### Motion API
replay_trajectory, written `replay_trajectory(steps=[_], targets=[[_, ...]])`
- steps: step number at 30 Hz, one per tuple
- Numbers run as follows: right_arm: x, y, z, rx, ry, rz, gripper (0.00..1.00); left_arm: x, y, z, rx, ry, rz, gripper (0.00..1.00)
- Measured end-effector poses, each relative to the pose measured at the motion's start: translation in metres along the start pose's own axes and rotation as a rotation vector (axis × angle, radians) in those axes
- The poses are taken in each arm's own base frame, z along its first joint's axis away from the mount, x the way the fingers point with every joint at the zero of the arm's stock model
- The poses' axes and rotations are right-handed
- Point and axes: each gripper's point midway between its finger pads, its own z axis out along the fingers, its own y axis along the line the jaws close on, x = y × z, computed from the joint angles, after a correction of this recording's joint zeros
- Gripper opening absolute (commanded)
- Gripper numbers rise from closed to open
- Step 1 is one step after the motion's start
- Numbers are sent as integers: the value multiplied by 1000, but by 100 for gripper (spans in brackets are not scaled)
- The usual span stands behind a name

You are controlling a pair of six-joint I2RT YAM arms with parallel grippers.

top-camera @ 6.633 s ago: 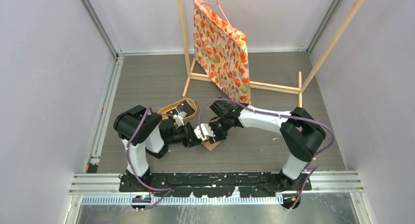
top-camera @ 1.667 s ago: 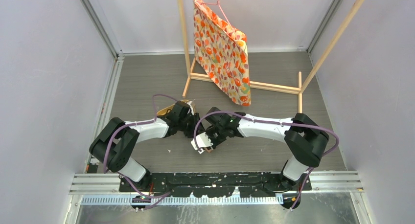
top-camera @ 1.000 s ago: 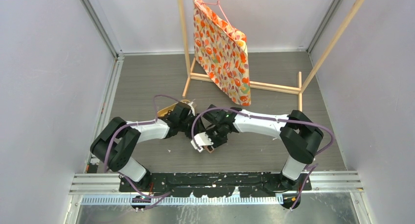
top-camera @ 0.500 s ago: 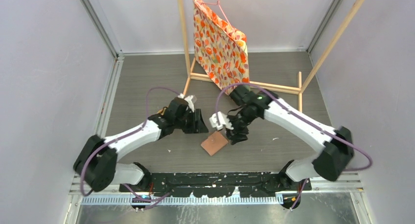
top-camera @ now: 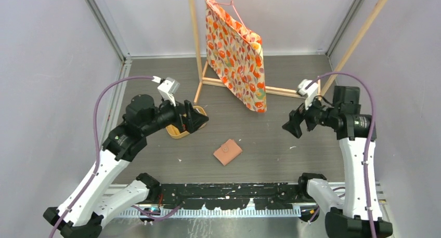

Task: Put the credit cards into the card holder
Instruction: Reset both arms

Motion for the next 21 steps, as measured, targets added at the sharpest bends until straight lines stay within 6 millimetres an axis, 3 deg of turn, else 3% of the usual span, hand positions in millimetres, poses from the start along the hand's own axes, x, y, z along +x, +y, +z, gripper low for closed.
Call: replay_trajectory(steps=[3, 6, 15, 21], targets=[[-6, -21, -14, 148, -31, 203, 100, -8, -5, -14, 1, -2, 23, 100], [-22, -28, -23, 226, -88, 338, 100, -5, -11, -28, 17, 4, 27, 100], [-80, -19, -68, 338, -307, 462, 100, 6, -21, -65, 27, 8, 26, 100], [-89, -23, -74, 360, -344, 530, 100, 6, -22, -71, 21, 2, 27, 100]])
